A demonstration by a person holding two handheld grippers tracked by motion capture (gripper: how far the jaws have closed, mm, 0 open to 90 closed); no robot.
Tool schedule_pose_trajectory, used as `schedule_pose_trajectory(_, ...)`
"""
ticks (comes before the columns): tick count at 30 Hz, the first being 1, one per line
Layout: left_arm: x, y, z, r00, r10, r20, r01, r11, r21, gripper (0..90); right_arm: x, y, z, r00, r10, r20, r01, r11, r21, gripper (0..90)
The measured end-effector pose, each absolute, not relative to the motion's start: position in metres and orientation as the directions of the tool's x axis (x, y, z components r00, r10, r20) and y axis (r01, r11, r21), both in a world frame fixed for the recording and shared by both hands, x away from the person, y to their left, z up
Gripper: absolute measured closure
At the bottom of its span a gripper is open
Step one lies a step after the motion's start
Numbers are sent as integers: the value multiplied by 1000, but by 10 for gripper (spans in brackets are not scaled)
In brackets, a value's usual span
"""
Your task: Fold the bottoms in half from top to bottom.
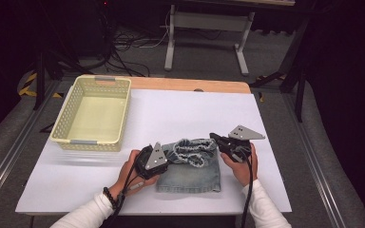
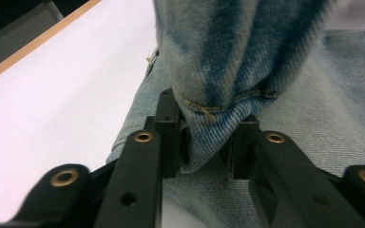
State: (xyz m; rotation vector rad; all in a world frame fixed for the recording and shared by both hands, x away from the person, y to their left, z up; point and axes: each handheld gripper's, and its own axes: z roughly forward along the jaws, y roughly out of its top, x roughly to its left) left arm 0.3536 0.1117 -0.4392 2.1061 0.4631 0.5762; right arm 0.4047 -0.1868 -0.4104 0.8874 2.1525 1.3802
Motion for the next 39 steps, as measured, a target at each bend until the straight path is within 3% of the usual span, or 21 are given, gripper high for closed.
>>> schedule_pose_trajectory(10, 344, 125, -435, 813, 544, 209, 142, -533, 834, 579, 392, -185, -409, -730, 683, -33, 257, 319, 912, 895)
schedule_pose_trajectory(22, 341, 131, -436, 791, 580, 195, 185, -531, 827, 563, 375, -170, -415, -789, 611, -59, 238, 392, 889, 892)
schedule_pose_trajectory(39, 334, 127, -429, 755, 619, 218, 179, -514, 839, 528, 359, -169, -435, -823, 568, 15, 304, 418, 856, 897)
